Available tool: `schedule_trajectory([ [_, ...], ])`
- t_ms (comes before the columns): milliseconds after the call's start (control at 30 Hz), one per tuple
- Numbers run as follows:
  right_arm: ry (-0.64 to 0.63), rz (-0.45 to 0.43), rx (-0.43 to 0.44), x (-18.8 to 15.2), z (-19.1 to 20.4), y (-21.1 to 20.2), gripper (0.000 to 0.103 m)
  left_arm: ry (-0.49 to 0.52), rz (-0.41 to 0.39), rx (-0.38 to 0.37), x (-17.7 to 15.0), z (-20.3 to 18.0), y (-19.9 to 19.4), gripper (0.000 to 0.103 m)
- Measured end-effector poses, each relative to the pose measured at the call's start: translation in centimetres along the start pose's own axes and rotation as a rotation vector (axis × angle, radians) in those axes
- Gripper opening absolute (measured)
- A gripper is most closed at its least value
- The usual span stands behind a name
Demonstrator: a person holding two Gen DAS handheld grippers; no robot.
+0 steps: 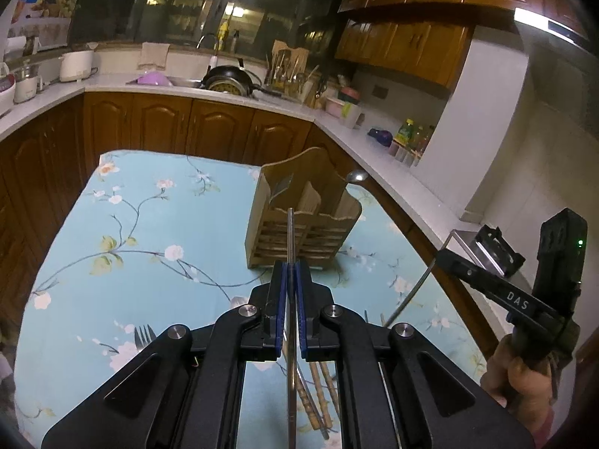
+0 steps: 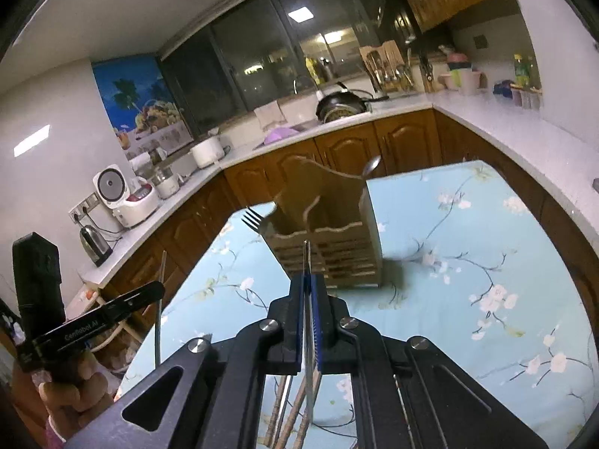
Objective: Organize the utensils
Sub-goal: 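Lift the steel chopsticks with both tools and carry them above the wooden holder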
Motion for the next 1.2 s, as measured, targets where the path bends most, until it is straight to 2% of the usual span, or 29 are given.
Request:
schedule_trajectory([
  [467,-0.015,-0.038,0.013,0.7,0.7,-1.3,0.004,-0.017,-0.005,-0.010,0.1,0.2,-0.7,0.004],
  [767,-0.019,-0.056,0.011,1.2,0.5,-1.6,0.004,0.009,-0.035,-0.008,0.5,-0.4,-1.0,0.004],
  [1000,-0.016,-0.076,0.005,2.2,0.1,-1.6,0.004,0.020,-0.060,-0.004,2.0,-0.5,-0.9,0.004],
  [1200,-0.018,-0.101,-0.001,3.8,-0.2,-1.5,0.004,0.032,-0.110,-0.001,4.5,-0.9,-0.9,0.004],
])
Point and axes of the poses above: each gripper's, at about its wrist camera, not at the fingertips, and y roughly the way its jaws point, z to its left, x to its top, the point moved 5 cm from there along y, roughly the way its jaws point, and after that the axes turned 1 degree about -z, right-handed, at the moved point
